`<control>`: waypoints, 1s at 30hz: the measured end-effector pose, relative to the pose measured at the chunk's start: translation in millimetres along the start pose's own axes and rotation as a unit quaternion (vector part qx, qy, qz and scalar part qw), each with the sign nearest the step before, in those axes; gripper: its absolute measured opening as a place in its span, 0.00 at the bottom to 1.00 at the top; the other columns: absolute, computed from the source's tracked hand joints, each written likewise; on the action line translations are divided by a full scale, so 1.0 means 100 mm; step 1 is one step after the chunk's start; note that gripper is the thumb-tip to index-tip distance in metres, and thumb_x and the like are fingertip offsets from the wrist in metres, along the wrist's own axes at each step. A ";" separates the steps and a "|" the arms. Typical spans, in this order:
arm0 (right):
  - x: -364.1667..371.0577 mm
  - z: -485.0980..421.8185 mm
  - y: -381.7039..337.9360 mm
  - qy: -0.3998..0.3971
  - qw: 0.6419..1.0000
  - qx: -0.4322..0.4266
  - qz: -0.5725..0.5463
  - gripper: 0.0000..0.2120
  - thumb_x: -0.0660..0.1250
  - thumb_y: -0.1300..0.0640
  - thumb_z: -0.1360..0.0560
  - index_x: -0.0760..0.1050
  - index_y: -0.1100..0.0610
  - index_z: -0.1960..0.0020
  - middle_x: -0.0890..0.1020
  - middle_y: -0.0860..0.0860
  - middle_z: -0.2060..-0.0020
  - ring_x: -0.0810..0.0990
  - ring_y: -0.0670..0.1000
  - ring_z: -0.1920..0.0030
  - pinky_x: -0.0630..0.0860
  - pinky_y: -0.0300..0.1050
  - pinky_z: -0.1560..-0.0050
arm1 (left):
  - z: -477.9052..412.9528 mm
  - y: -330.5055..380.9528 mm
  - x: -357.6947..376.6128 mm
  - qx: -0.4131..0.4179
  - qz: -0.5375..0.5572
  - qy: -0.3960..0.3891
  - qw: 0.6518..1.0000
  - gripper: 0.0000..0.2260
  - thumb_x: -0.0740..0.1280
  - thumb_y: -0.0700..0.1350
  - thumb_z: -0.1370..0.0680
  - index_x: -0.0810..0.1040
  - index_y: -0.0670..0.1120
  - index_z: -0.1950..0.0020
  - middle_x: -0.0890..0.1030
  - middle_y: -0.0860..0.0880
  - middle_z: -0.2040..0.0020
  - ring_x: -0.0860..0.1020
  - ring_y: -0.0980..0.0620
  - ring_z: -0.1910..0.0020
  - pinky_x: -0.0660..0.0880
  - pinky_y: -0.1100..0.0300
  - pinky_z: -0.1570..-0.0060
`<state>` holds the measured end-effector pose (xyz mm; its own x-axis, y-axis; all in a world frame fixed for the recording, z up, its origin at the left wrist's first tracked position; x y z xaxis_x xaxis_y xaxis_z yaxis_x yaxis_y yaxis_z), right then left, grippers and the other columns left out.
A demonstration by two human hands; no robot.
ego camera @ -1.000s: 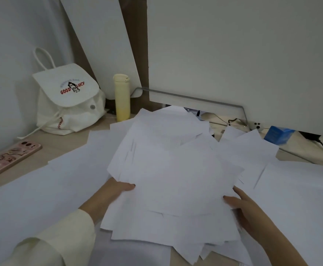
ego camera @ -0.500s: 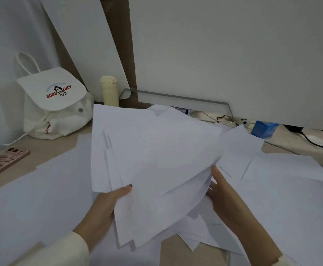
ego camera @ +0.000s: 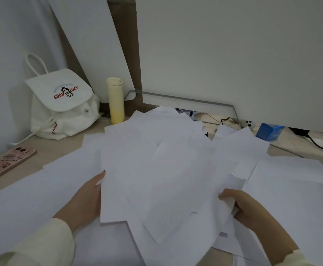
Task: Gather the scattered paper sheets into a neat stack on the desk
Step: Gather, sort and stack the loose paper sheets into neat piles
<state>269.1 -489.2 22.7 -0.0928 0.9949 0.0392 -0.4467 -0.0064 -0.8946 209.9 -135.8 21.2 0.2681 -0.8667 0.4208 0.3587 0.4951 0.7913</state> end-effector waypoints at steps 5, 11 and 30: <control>-0.02 -0.05 -0.16 -0.035 0.984 0.012 0.172 0.18 0.69 0.59 0.32 0.76 0.62 0.43 0.83 0.61 0.52 0.82 0.61 0.52 0.79 0.49 0.57 | -0.27 0.07 0.12 -0.020 -0.115 -0.003 0.993 0.15 0.62 0.39 0.22 0.74 0.35 0.36 0.82 0.41 0.49 0.83 0.47 0.58 0.80 0.55 0.61; 0.03 -0.39 -0.44 0.051 0.969 -0.013 0.240 0.19 0.62 0.51 0.22 0.71 0.62 0.37 0.79 0.57 0.47 0.77 0.57 0.48 0.73 0.49 0.44 | -0.51 0.20 0.28 -0.028 -0.260 -0.097 0.960 0.27 0.73 0.41 0.36 0.75 0.38 0.37 0.82 0.41 0.43 0.83 0.47 0.51 0.81 0.58 0.57; 0.15 -0.61 -0.56 -0.026 0.976 -0.033 0.215 0.17 0.59 0.42 0.23 0.78 0.52 0.49 0.84 0.50 0.53 0.83 0.51 0.52 0.77 0.45 0.48 | -0.87 0.04 0.59 -0.064 -0.290 -0.132 0.946 0.38 0.82 0.46 0.47 0.77 0.42 0.39 0.83 0.42 0.45 0.81 0.45 0.47 0.80 0.58 0.53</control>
<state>346.6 -467.7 45.9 -0.3040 0.8954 -0.3253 -0.2991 -0.4139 -0.8598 304.7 -179.3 10.4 -0.2340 -0.9713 0.0425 0.4867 -0.0792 0.8700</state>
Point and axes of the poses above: each hand's wrist, its own z-axis away from the middle knuckle, its own x-axis out of the palm, y = z × x, the point moved 3 cm from there along -z, towards the middle knuckle
